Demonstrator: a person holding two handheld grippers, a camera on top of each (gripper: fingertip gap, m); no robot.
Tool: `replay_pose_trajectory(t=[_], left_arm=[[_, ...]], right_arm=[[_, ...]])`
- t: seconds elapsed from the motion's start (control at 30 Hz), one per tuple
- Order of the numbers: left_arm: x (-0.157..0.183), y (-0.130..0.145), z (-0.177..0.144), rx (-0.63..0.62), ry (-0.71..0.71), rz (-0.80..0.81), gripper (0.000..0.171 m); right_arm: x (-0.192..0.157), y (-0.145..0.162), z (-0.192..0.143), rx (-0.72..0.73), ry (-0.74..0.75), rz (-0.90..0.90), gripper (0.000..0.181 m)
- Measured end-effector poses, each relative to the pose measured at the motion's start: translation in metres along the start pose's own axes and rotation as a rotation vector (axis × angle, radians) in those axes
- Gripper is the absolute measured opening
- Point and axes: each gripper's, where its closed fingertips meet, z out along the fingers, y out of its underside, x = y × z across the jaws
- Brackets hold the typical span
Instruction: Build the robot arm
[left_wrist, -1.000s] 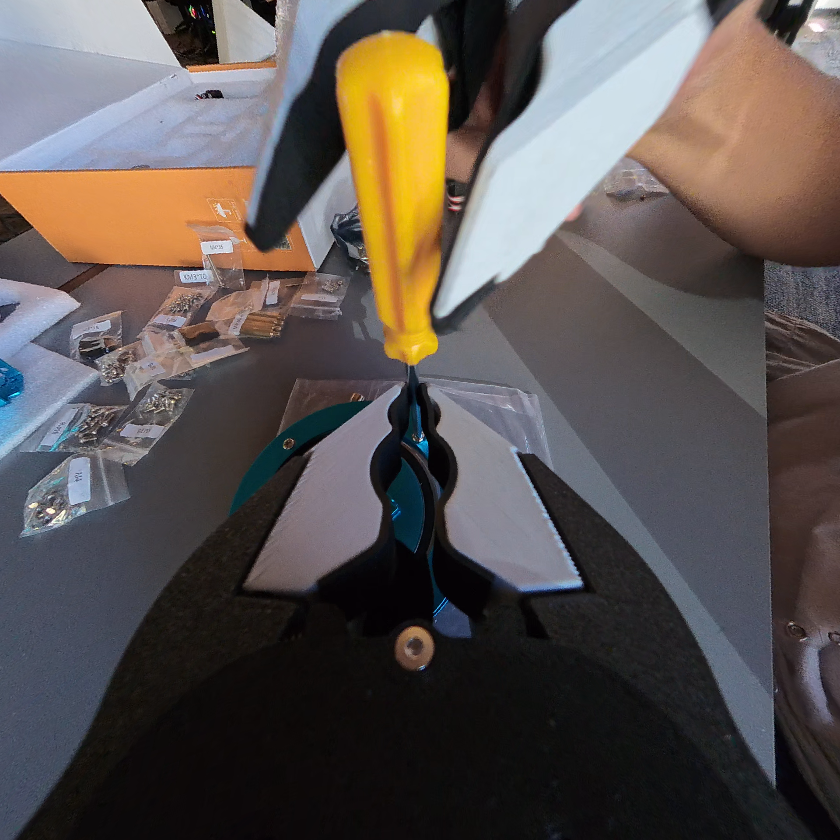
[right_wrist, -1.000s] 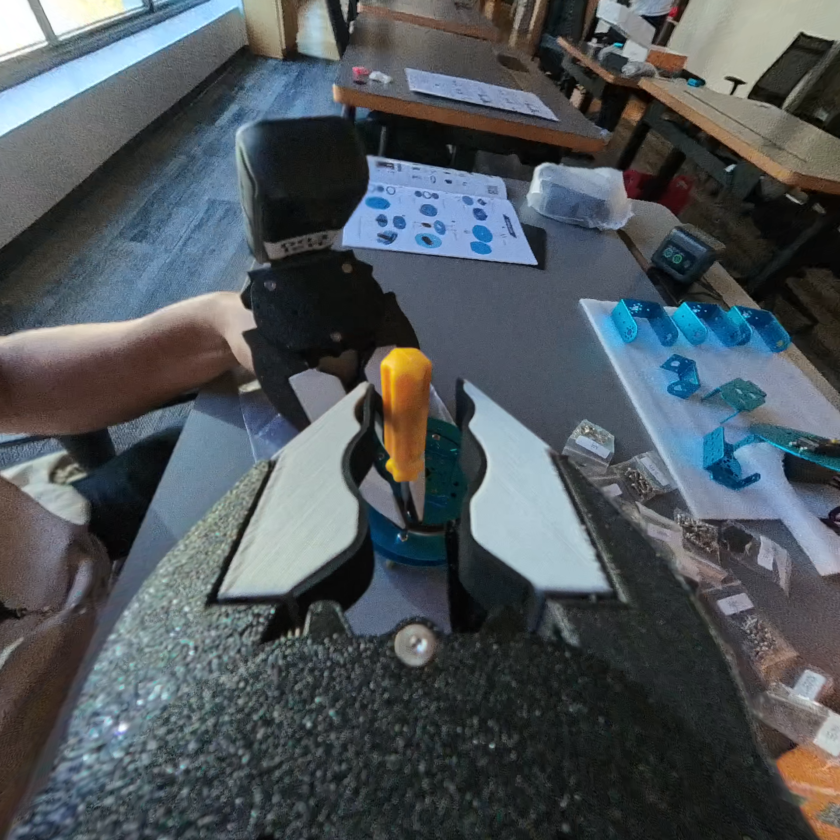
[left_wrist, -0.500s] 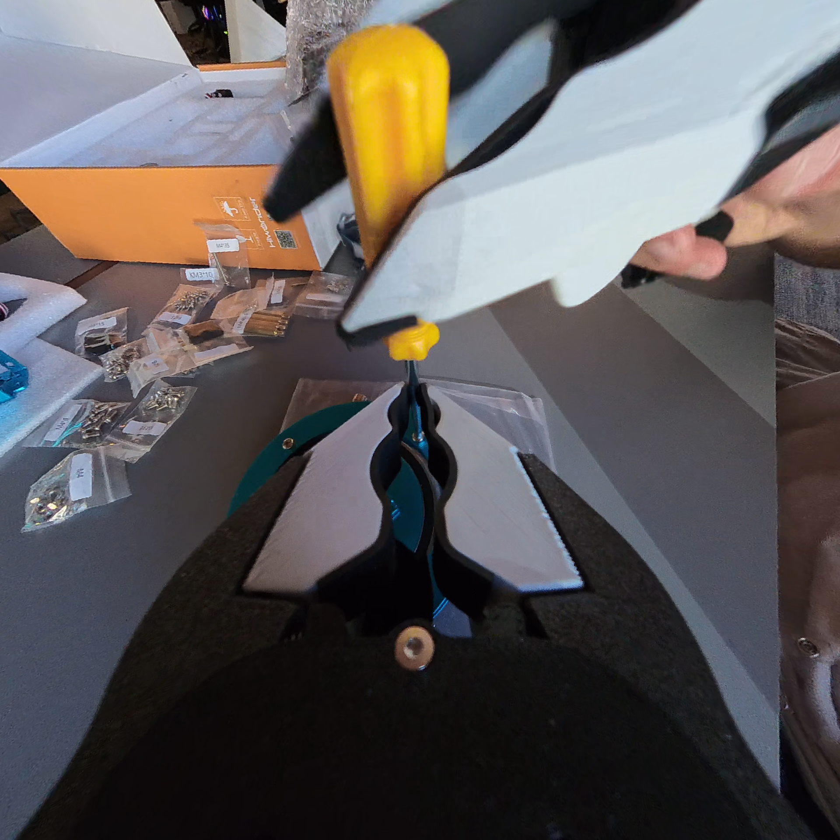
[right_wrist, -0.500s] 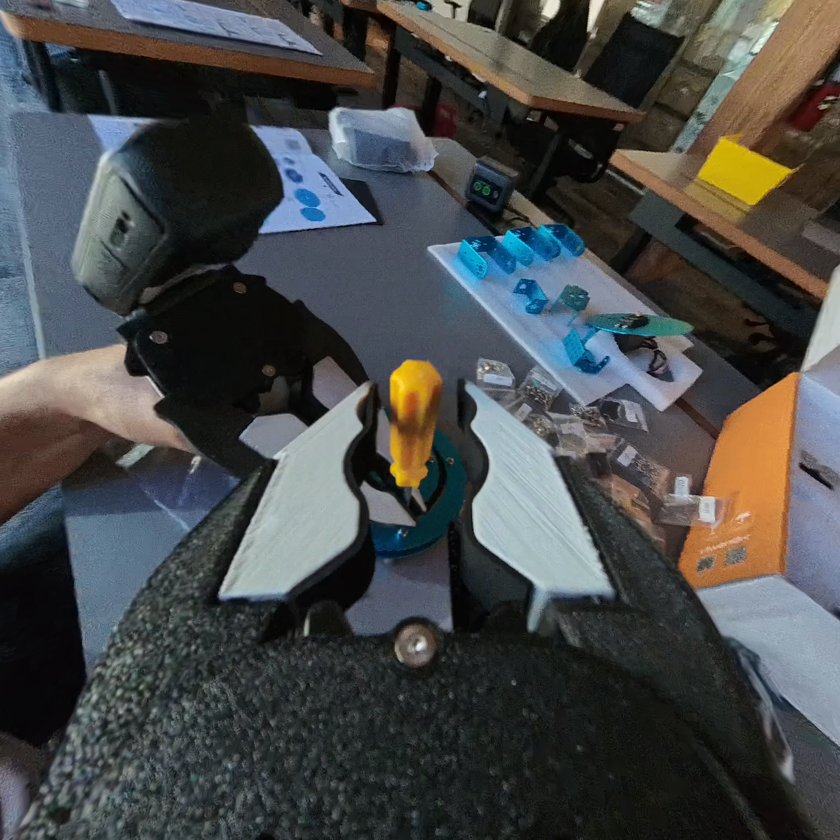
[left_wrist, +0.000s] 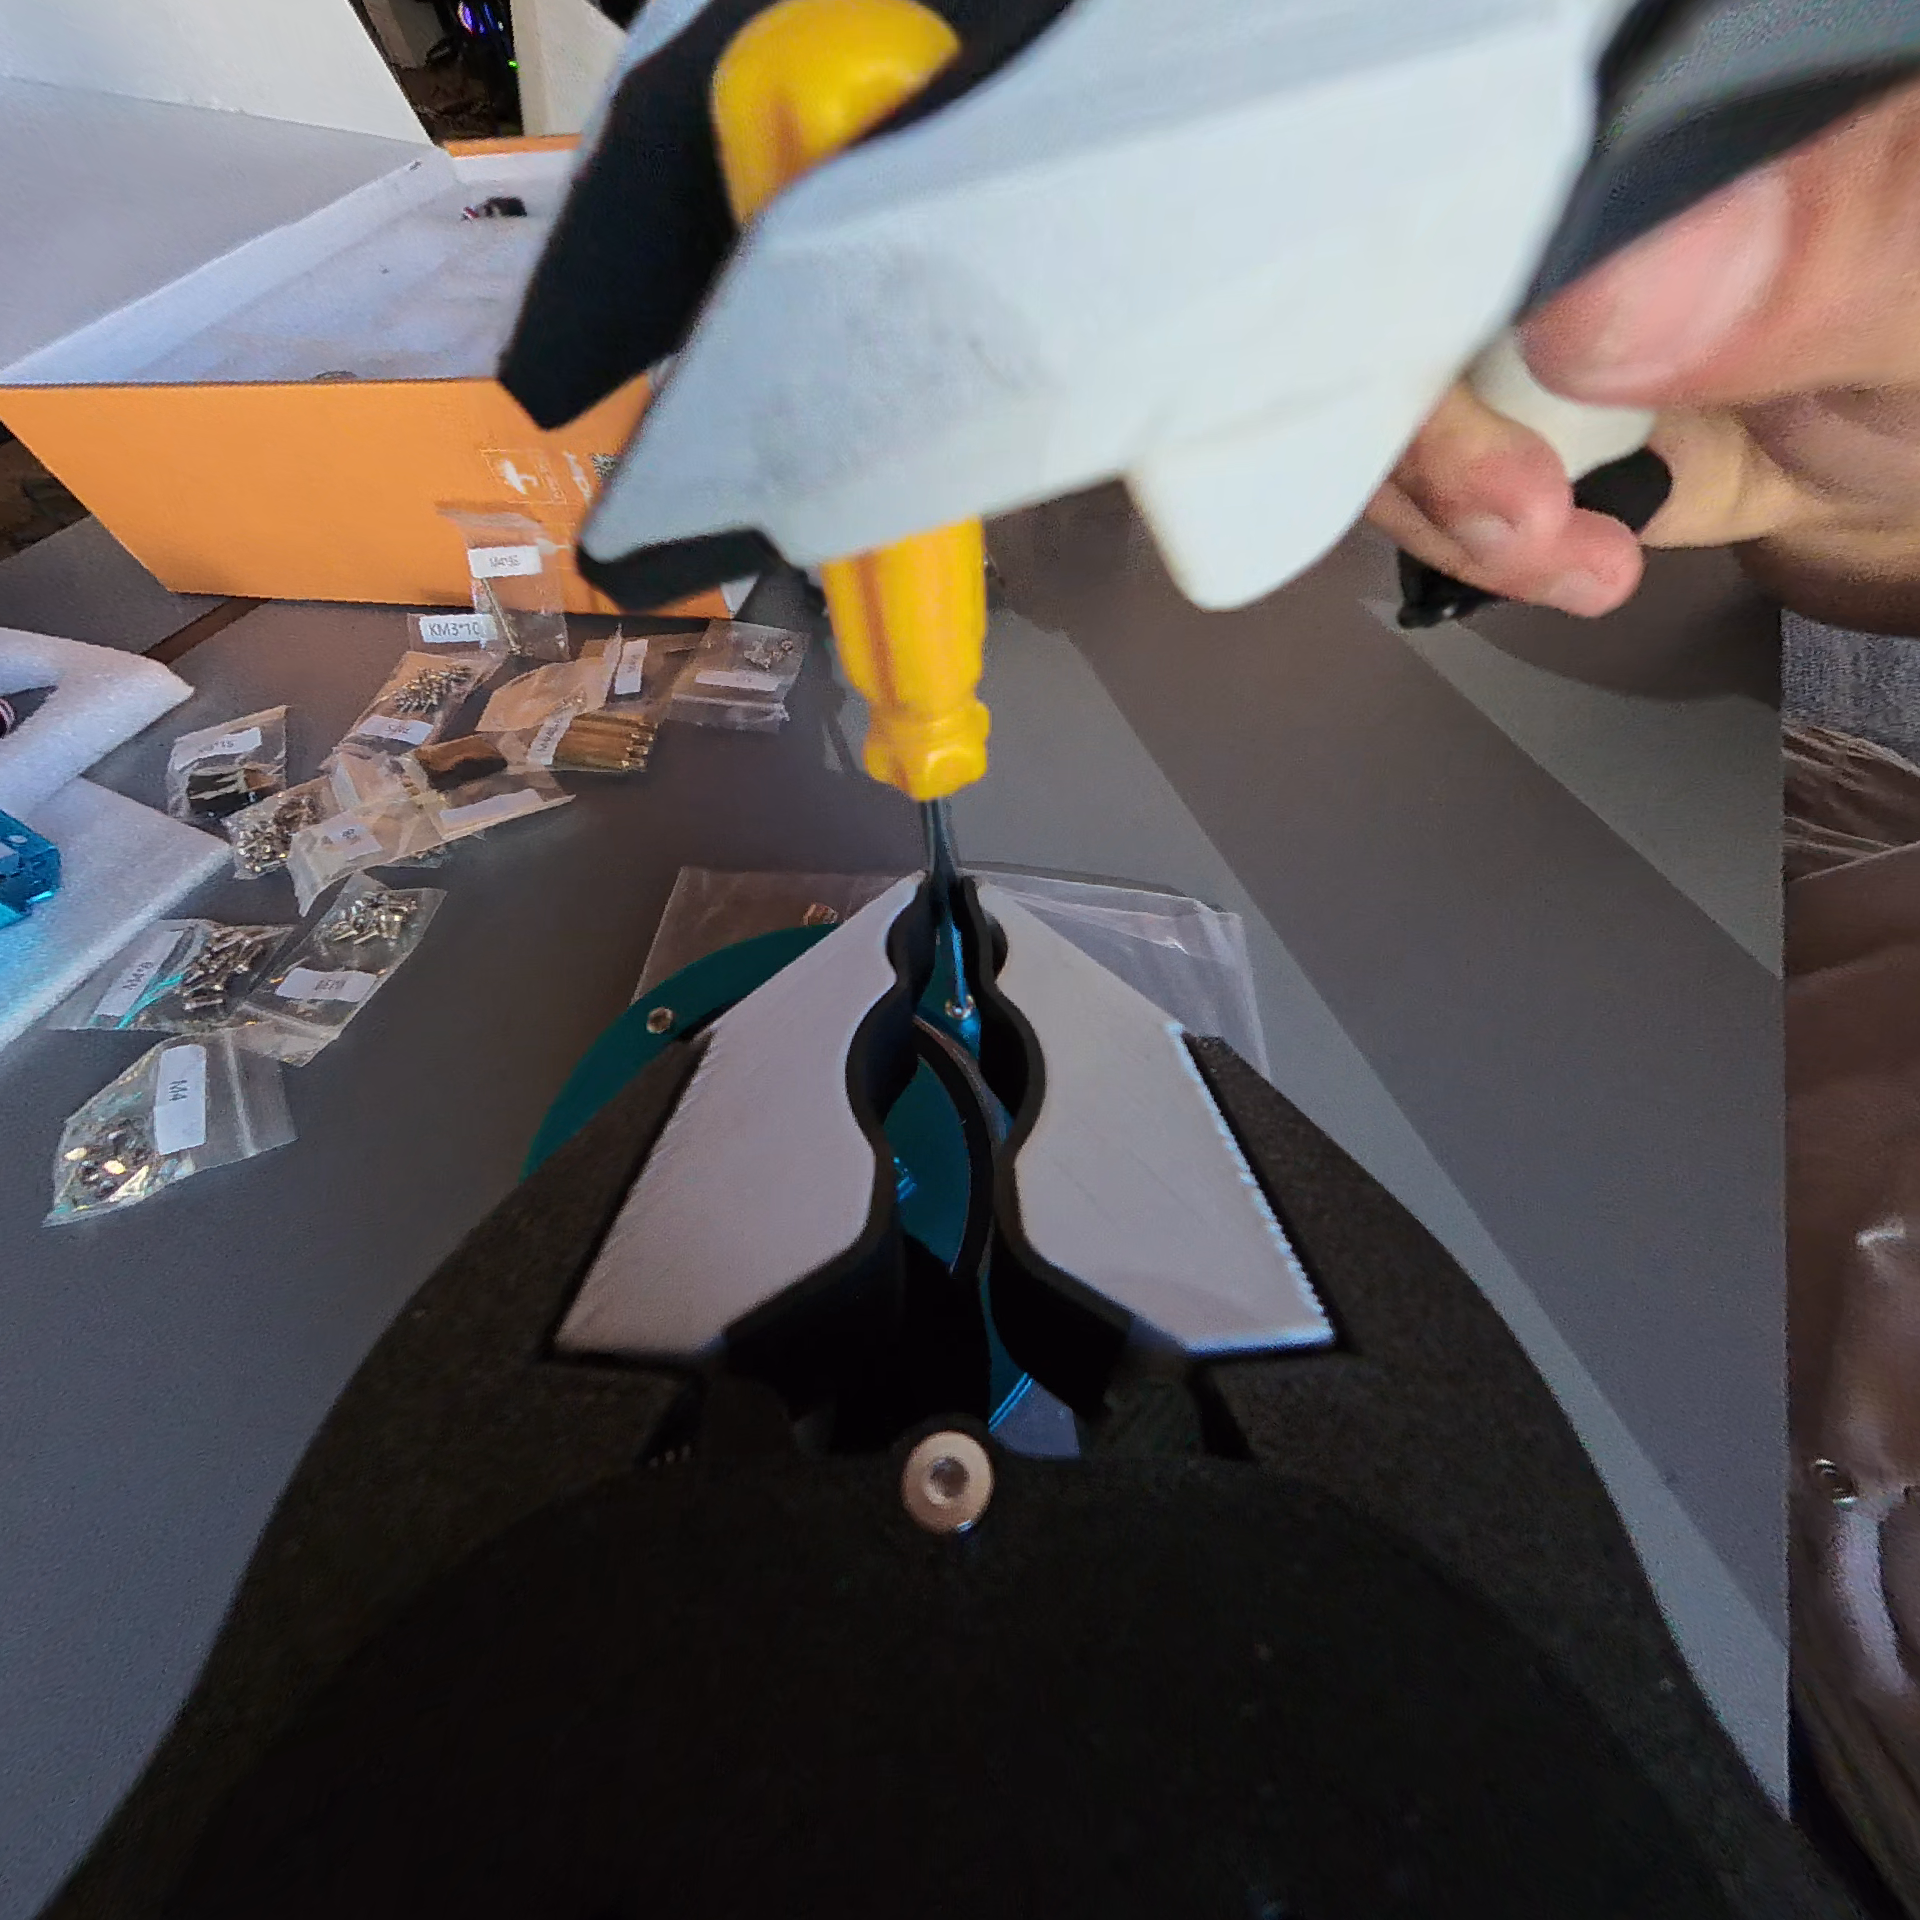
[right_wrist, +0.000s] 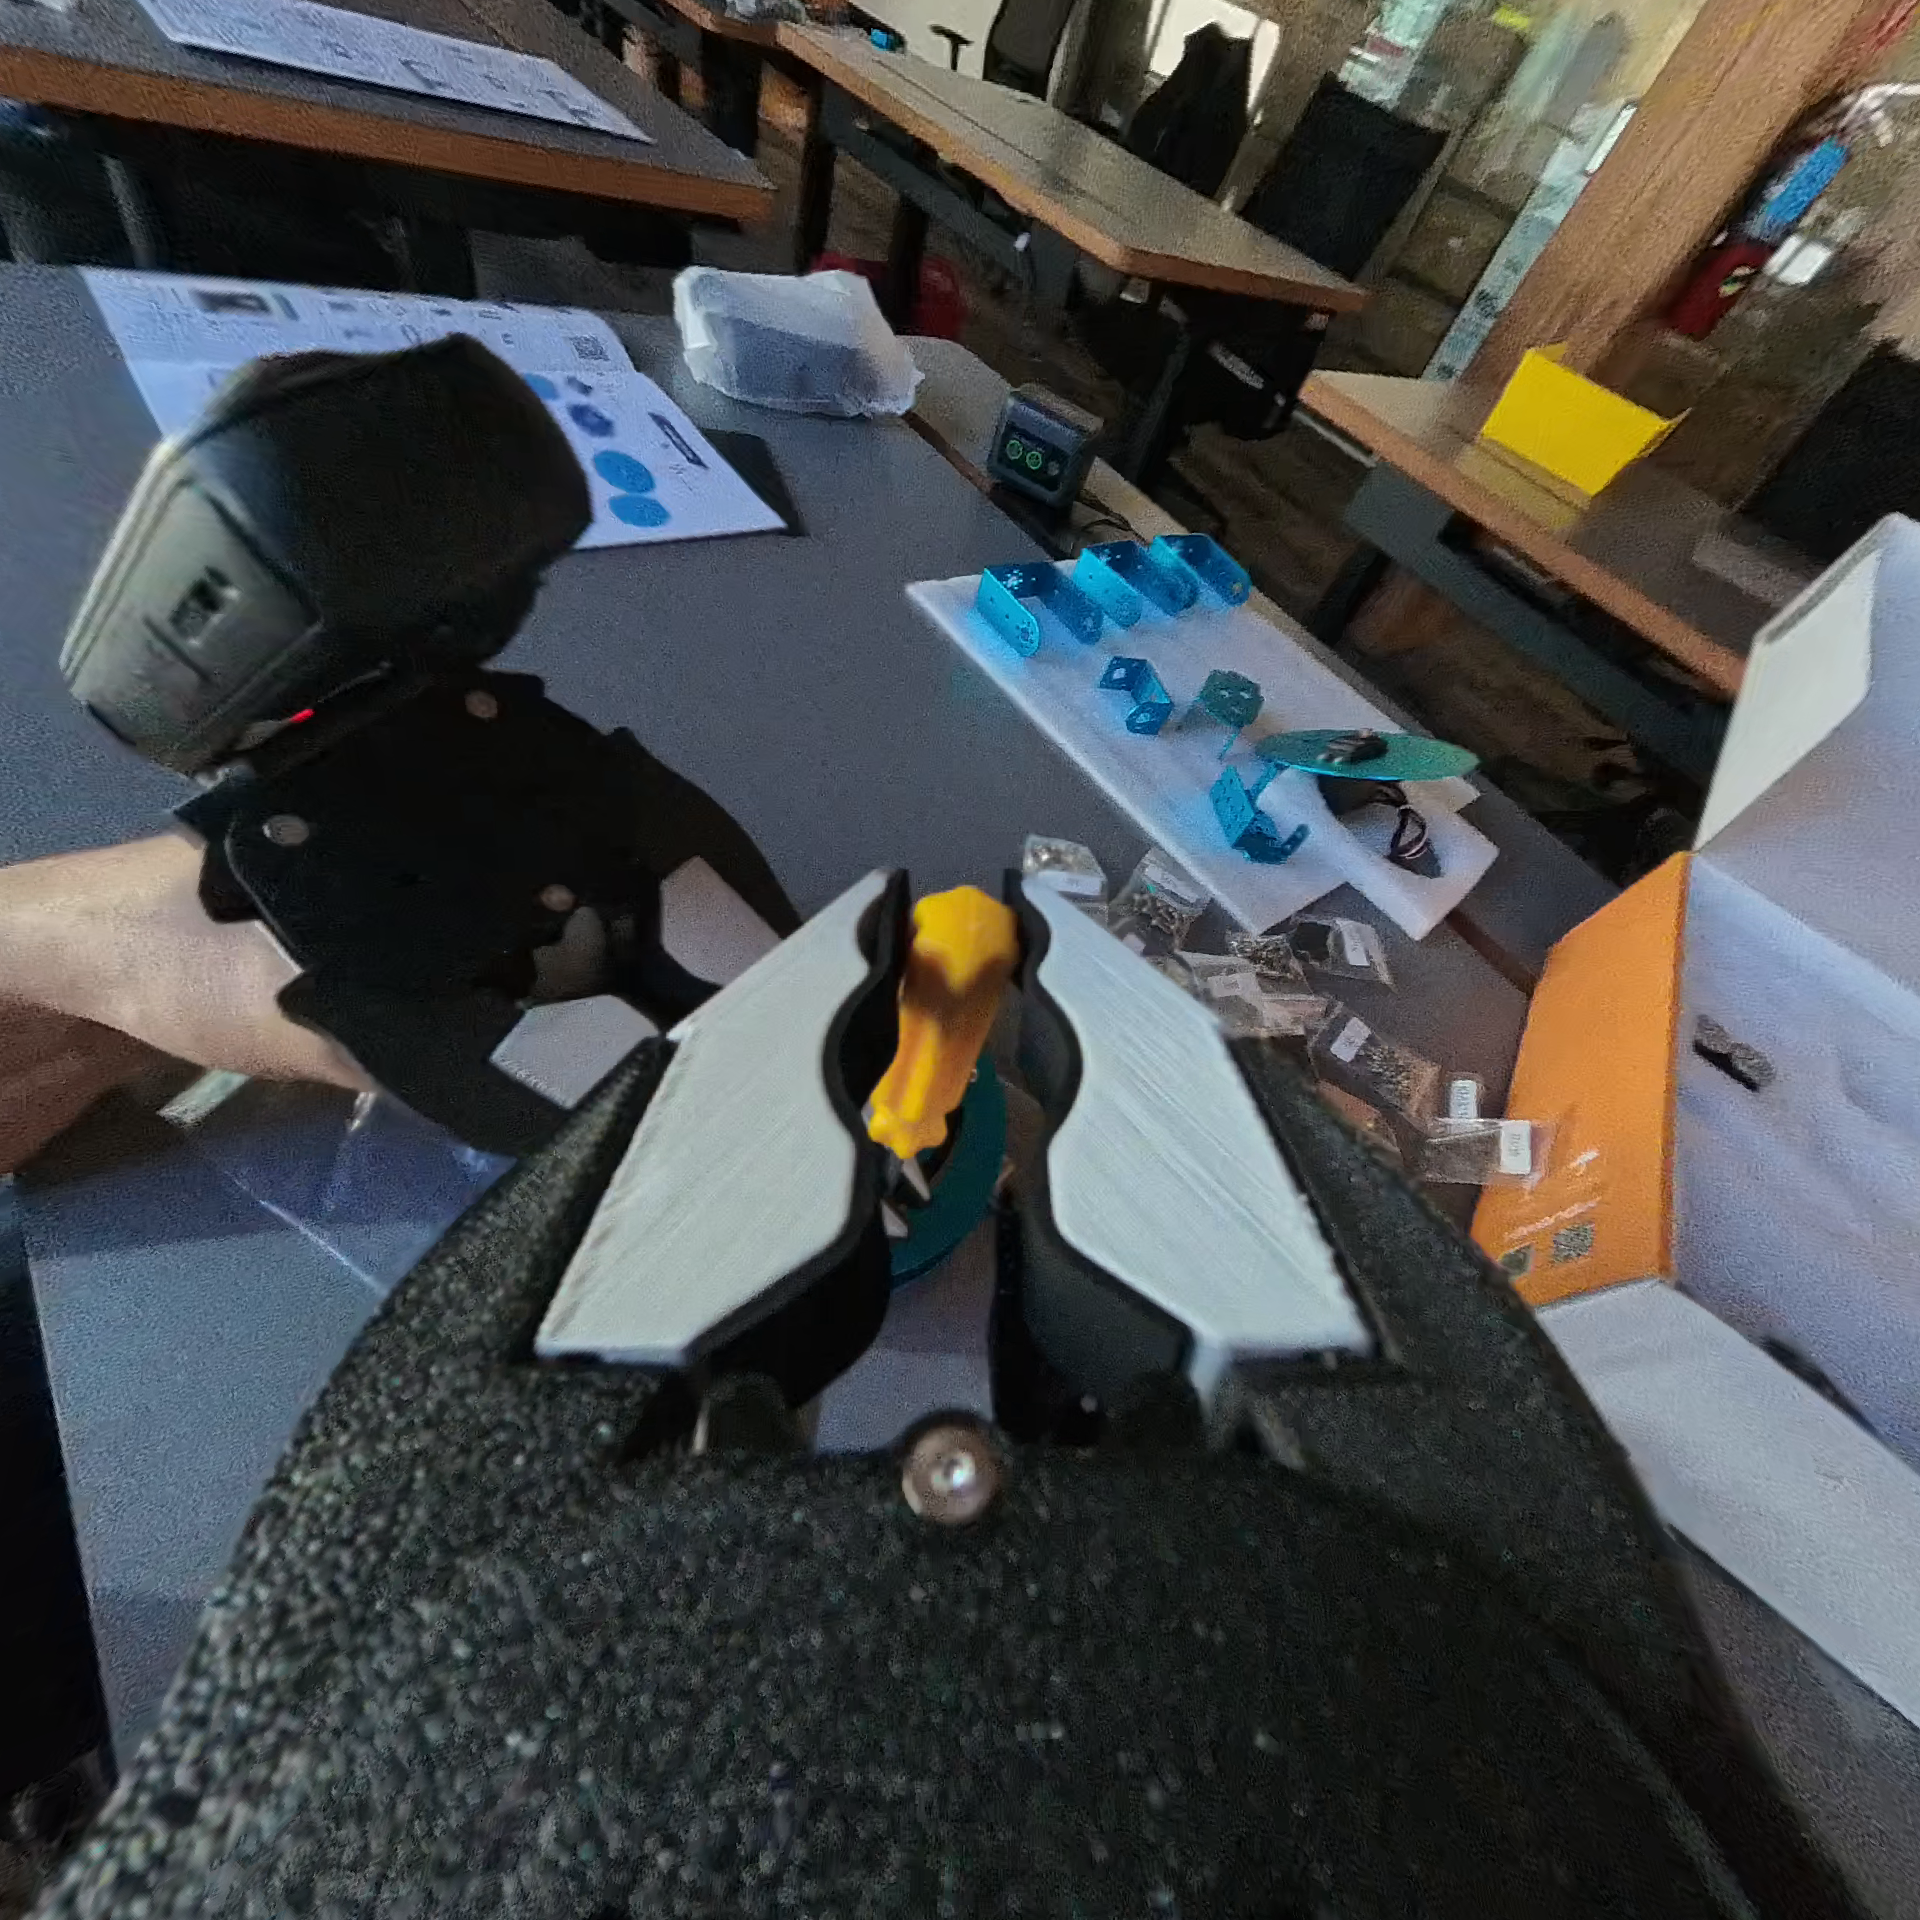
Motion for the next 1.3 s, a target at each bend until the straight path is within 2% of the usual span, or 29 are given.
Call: replay_pose_trajectory(t=[0.07,0.13,0.2,0.27,0.33,0.37,0.4,0.47,0.53,0.67,0.73,0.8,0.83,0.97,1.1,1.17,1.3], left_arm=[[0.001,0.001,-0.001,0.003,0.01,-0.003,0.002],[0.0,0.001,-0.001,0.004,0.005,-0.007,0.002],[0.0,0.002,-0.002,0.005,0.009,-0.015,0.002],[-0.004,0.003,-0.004,0.003,0.013,-0.054,0.002],[-0.007,0.003,-0.005,0.007,0.012,-0.091,0.003],[-0.008,0.002,-0.005,0.011,0.009,-0.098,0.002],[-0.008,0.002,-0.005,0.011,0.008,-0.099,0.002],[-0.008,0.002,-0.005,0.01,0.01,-0.098,0.002],[-0.008,0.002,-0.004,0.01,0.011,-0.104,0.002],[-0.008,0.003,-0.004,0.008,0.02,-0.117,0.003],[-0.009,0.003,-0.005,0.011,0.022,-0.129,0.002],[-0.009,0.003,-0.006,0.015,0.026,-0.141,0.003],[-0.009,0.003,-0.006,0.017,0.029,-0.146,0.003],[-0.008,-0.003,-0.009,0.054,0.043,-0.159,0.002],[0.004,-0.01,-0.019,0.101,0.179,-0.187,0.002],[0.006,-0.01,-0.024,0.119,0.254,-0.197,0.002],[0.004,-0.016,-0.042,0.206,0.437,-0.326,0.002]], right_arm=[[-0.013,-0.002,0.001,0.003,0.016,-0.028,0.017],[-0.011,-0.003,0.003,-0.011,0.015,-0.023,0.019],[-0.011,-0.008,-0.002,0.016,-0.087,-0.007,0.056],[-0.01,-0.003,-0.014,0.03,-0.244,-0.01,0.062],[-0.004,0.03,-0.02,-0.061,-0.391,-0.047,0.049],[-0.005,0.062,-0.021,-0.161,-0.478,-0.073,0.044],[-0.007,0.099,-0.021,-0.294,-0.547,-0.074,0.056],[-0.009,0.149,-0.011,-0.453,-0.57,-0.048,0.05],[-0.015,0.168,0.001,-0.475,-0.559,-0.039,0.051],[-0.024,0.163,0.018,-0.398,-0.514,-0.034,0.034],[-0.03,0.164,0.02,-0.391,-0.538,0.006,0.023],[-0.034,0.161,0.022,-0.391,-0.556,0.041,0.02],[-0.034,0.16,0.023,-0.39,-0.55,0.048,0.006],[-0.038,0.154,0.02,-0.364,-0.582,0.065,0.006],[-0.055,0.144,0.001,-0.314,-0.797,0.145,0.006],[-0.057,0.142,-0.002,-0.311,-0.843,0.186,0.005],[-0.066,0.125,-0.015,-0.296,-1.027,0.382,0.005]])
